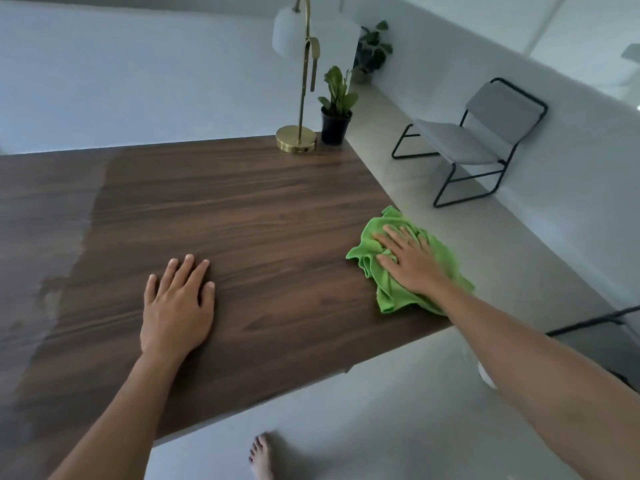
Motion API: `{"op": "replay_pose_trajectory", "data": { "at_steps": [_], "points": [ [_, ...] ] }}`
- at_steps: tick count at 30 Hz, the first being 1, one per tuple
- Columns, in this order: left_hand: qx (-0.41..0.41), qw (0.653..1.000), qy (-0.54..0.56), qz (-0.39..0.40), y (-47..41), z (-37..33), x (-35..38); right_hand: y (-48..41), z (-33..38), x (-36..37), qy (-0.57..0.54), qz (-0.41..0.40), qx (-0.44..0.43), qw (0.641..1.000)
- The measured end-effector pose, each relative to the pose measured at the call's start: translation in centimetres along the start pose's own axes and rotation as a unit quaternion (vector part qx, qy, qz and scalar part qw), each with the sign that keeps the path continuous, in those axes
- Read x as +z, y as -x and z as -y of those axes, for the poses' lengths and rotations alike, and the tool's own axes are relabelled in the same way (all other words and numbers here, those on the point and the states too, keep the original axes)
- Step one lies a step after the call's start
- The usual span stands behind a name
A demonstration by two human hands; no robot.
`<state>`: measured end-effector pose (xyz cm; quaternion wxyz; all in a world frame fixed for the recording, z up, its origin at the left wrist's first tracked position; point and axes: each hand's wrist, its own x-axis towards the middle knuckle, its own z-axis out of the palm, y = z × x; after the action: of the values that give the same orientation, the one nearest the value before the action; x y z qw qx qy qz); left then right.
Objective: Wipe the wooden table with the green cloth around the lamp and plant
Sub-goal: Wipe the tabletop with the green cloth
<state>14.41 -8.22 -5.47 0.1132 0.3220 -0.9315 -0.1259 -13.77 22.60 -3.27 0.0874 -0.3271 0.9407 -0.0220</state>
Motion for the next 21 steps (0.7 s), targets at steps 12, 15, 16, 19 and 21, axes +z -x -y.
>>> {"op": "replay_pose_trajectory", "data": {
  "at_steps": [12, 15, 16, 19, 21],
  "points": [
    [-0.004, 1.000, -0.006, -0.018, 0.4, -0.5, -0.4, 9.0, -0.7, 2.2, 0.017, -0.006, -0.109, 0.994],
    [-0.008, 0.999, -0.010, -0.030, 0.4, -0.5, -0.5, 6.3, -3.3, 1.1, 0.006, 0.003, -0.043, 0.999],
    [-0.010, 0.999, -0.011, -0.034, 0.3, -0.6, -0.5, 4.9, -3.1, 0.9, 0.002, 0.003, -0.009, 1.000],
    [-0.014, 0.998, -0.035, -0.044, -0.7, -1.6, -0.6, 0.4, -0.2, 0.8, 0.001, 0.006, 0.088, 0.996],
    [-0.026, 0.998, -0.058, -0.026, -2.4, -2.6, -0.9, -2.5, 2.7, 0.7, -0.011, 0.010, 0.120, 0.993]
  ]
}}
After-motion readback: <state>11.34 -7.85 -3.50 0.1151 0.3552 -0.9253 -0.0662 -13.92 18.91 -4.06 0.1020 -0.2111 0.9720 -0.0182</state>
